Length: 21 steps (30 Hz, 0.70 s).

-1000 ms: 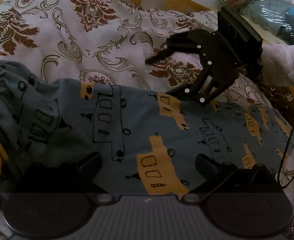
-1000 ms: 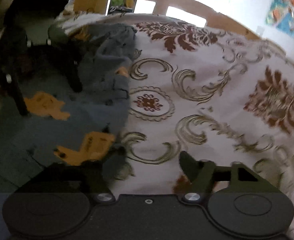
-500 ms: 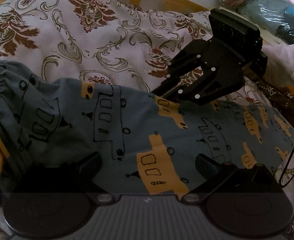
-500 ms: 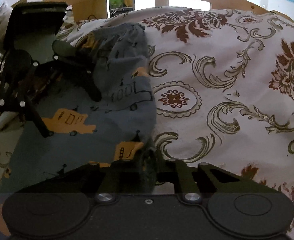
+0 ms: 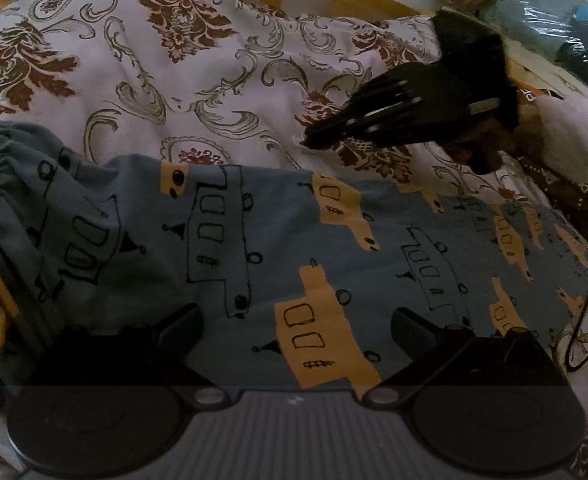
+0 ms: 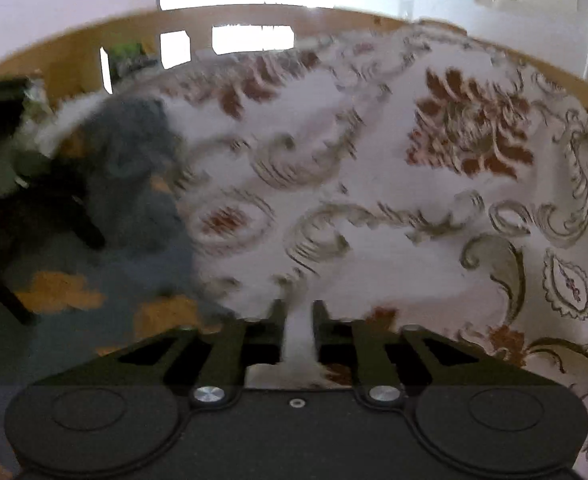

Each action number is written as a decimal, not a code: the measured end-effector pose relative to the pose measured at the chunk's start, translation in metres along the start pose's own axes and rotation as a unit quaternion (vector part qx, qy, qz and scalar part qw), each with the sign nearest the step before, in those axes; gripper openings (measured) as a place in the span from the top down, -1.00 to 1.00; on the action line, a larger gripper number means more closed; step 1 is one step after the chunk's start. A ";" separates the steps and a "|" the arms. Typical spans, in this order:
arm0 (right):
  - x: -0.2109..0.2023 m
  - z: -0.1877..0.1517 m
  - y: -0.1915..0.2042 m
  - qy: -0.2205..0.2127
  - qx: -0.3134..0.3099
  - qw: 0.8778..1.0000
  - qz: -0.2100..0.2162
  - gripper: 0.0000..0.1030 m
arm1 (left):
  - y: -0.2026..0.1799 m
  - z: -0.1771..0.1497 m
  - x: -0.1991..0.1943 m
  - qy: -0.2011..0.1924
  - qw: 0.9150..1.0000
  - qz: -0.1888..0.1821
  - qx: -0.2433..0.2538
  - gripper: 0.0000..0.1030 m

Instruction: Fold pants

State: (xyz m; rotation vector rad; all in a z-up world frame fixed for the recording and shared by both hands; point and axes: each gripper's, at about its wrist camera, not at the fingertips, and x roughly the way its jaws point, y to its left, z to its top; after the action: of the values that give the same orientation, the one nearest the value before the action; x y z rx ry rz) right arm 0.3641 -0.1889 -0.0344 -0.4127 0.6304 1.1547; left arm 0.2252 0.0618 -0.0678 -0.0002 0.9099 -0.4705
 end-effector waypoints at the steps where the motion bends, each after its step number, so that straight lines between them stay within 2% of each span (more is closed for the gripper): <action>1: -0.001 -0.001 0.008 0.003 -0.002 1.000 0.005 0.41 | 0.000 0.001 -0.001 0.001 1.000 0.001 -0.005 -0.99; 3: 0.010 -0.011 0.025 0.038 -0.022 0.999 -0.018 0.34 | 0.002 0.001 -0.003 0.000 1.000 0.001 -0.018 -0.99; 4: 0.021 -0.019 0.031 0.062 -0.034 0.996 -0.051 0.33 | 0.003 0.001 -0.003 0.000 1.000 0.001 -0.025 -0.99; 5: 0.022 -0.024 0.031 0.057 -0.033 0.996 -0.065 0.27 | 0.004 0.001 -0.003 0.000 1.000 0.002 -0.028 -0.99; 7: 0.016 -0.022 0.025 0.043 -0.007 0.991 -0.123 -0.40 | 0.003 0.002 -0.002 0.004 1.000 0.012 -0.028 -0.98; 8: 0.008 -0.020 0.022 0.026 0.010 0.987 -0.157 -0.42 | 0.001 0.003 -0.001 0.007 1.000 0.019 -0.024 -0.97; 10: -0.014 -0.017 0.015 0.010 0.045 0.975 -0.216 -0.34 | -0.001 0.002 -0.003 0.011 0.999 0.031 -0.019 -0.97; 13: -0.070 -0.027 0.021 -0.017 0.111 0.963 -0.244 -0.35 | -0.001 0.000 -0.010 0.015 0.998 0.048 -0.023 -0.93; 17: -0.120 -0.065 0.083 0.005 0.183 0.944 -0.274 -0.44 | -0.008 0.002 -0.019 0.014 0.997 0.067 -0.047 -0.95; 19: -0.133 -0.090 0.121 0.023 0.236 0.923 -0.302 -0.51 | -0.014 0.001 -0.023 0.008 0.996 0.070 -0.052 -0.97; 21: -0.146 -0.111 0.155 0.019 0.296 0.902 -0.313 -0.52 | -0.022 0.000 -0.025 0.003 0.996 0.060 -0.060 -0.97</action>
State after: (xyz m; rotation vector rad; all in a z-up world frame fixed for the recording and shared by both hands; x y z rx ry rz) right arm 0.1537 -0.3035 -0.0206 -0.0920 0.7718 0.3070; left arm 0.2040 0.0522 -0.0442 -0.0543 0.9366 -0.3046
